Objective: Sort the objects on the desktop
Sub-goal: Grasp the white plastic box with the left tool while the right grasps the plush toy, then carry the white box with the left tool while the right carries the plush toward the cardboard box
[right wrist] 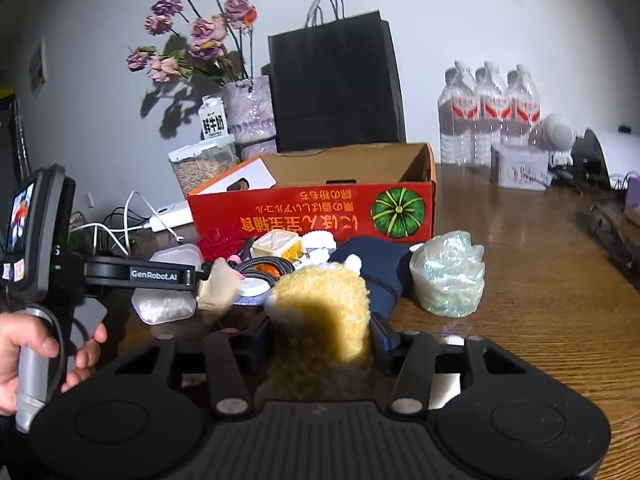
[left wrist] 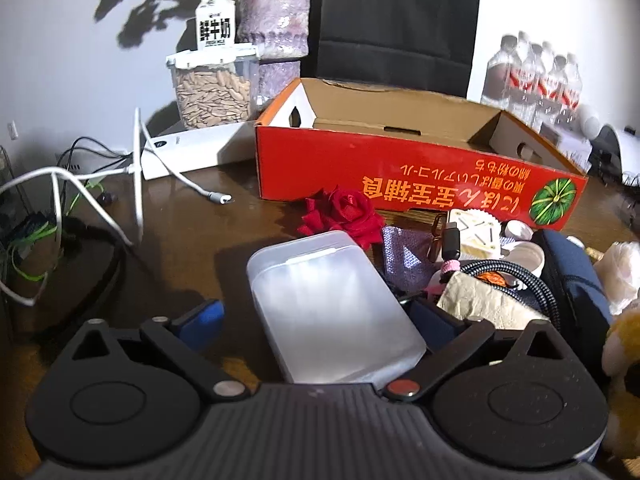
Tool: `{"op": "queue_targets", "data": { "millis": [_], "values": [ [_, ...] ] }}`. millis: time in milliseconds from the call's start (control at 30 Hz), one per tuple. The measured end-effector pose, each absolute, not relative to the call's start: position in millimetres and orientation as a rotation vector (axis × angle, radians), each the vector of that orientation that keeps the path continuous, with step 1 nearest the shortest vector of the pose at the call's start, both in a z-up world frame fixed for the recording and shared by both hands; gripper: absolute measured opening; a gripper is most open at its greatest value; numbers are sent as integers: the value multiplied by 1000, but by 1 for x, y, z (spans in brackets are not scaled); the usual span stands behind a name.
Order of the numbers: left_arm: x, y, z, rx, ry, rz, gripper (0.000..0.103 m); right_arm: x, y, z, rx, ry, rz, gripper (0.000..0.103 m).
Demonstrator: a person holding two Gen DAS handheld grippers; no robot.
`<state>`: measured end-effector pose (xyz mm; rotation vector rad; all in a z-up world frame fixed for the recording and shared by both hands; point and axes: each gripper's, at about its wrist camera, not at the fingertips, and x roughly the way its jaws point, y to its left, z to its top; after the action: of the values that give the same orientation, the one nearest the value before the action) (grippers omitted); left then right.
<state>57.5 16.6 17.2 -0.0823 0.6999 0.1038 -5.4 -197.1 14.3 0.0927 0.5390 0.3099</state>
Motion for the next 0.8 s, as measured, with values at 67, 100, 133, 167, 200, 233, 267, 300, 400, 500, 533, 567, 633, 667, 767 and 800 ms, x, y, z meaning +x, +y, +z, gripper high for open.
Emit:
{"op": "queue_targets", "data": {
  "millis": [67,100,133,167,200,233,267,300,400,500,533,567,633,667,767,800],
  "values": [
    [51,19,19,-100,696,91,77,-11,-197,17,97,533,315,48],
    [47,20,20,-95,694,90,75,-12,-197,18,92,530,319,47],
    [44,19,20,-79,691,95,70,-17,-195,20,86,526,321,47],
    [41,18,20,-59,684,98,69,-21,-193,21,78,523,327,47],
    [37,17,20,-34,681,102,68,-26,-191,22,68,520,338,47],
    [33,17,20,-20,681,101,67,-30,-189,24,60,519,349,47],
    [27,17,21,-11,680,93,67,-36,-187,25,51,522,364,47],
    [22,19,21,-5,681,84,67,-40,-184,26,42,527,382,47],
    [-4,23,21,11,677,58,67,-50,-174,28,10,550,433,47],
    [-32,28,22,-6,687,37,67,-58,-159,27,-43,574,453,48],
    [-44,29,23,-13,688,23,67,-60,-155,27,-55,586,473,49],
    [-53,28,24,-15,690,12,67,-64,-150,26,-61,591,500,51],
    [-72,25,26,-16,701,-9,67,-73,-148,29,-58,569,548,59],
    [-80,24,27,-13,703,-30,68,-79,-152,32,-48,544,561,71],
    [-98,26,34,-25,675,-52,81,-91,-179,47,46,510,531,81],
    [-100,27,36,-28,661,-51,81,-92,-189,50,90,517,531,81]
  ]
}}
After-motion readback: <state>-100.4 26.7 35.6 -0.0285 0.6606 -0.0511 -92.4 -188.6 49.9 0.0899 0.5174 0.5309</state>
